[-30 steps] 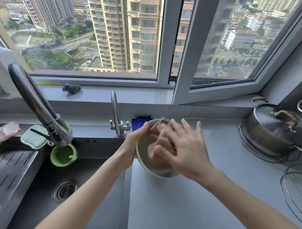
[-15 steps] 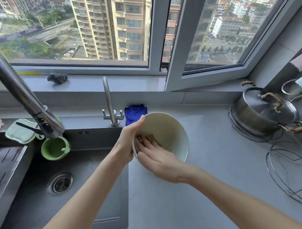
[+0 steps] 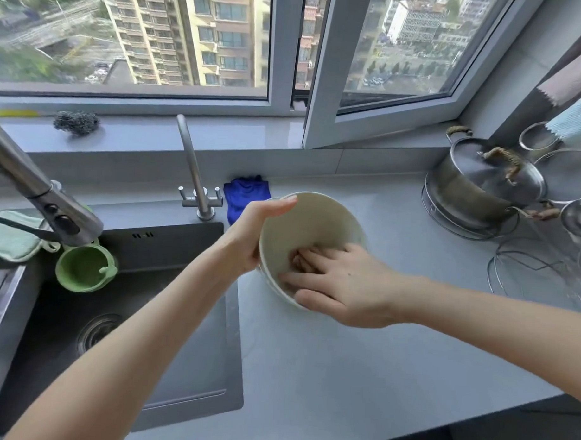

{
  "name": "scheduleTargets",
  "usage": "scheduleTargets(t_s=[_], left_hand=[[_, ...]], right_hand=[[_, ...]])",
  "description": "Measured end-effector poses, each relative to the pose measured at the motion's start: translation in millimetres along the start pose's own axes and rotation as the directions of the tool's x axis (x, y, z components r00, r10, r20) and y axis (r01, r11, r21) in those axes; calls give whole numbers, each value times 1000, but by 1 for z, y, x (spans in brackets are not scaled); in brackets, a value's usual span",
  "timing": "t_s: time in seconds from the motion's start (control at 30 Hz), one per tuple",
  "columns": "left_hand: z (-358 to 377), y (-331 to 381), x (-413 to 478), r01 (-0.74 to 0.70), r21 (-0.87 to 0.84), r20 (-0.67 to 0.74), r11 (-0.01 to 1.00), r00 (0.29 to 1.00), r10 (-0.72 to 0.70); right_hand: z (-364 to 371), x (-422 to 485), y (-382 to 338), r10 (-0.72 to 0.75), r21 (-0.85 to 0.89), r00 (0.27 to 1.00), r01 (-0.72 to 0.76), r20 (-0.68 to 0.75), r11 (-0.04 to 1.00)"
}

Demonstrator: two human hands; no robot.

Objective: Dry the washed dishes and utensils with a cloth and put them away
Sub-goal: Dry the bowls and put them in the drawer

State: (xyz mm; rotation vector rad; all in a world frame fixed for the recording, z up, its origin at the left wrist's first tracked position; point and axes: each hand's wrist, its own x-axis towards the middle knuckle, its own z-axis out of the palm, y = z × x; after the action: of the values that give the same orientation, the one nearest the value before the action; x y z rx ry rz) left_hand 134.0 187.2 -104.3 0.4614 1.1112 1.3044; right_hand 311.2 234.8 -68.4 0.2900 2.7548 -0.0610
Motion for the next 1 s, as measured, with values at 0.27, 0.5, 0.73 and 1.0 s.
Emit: scheduleTargets(t_s=[0.27,0.5,0.73,1.0], left_hand=[[1,2,1,75,-269,-216,960,967,-136],[1,12,-3,195,-503,-158,842,937,-311],[28,42,2,188,-353,97,916,982,-164],[45,78,7,272,-46,62,961,961,-269]], right_hand=[[-7,19,-35,287,584,841,41,-458,811],[12,-6,-5,92,97,335,-2,-938,995],[-8,23,10,236,226,244,-70,-940,972],[-72,6,56,362,413,232,237,-903,879]])
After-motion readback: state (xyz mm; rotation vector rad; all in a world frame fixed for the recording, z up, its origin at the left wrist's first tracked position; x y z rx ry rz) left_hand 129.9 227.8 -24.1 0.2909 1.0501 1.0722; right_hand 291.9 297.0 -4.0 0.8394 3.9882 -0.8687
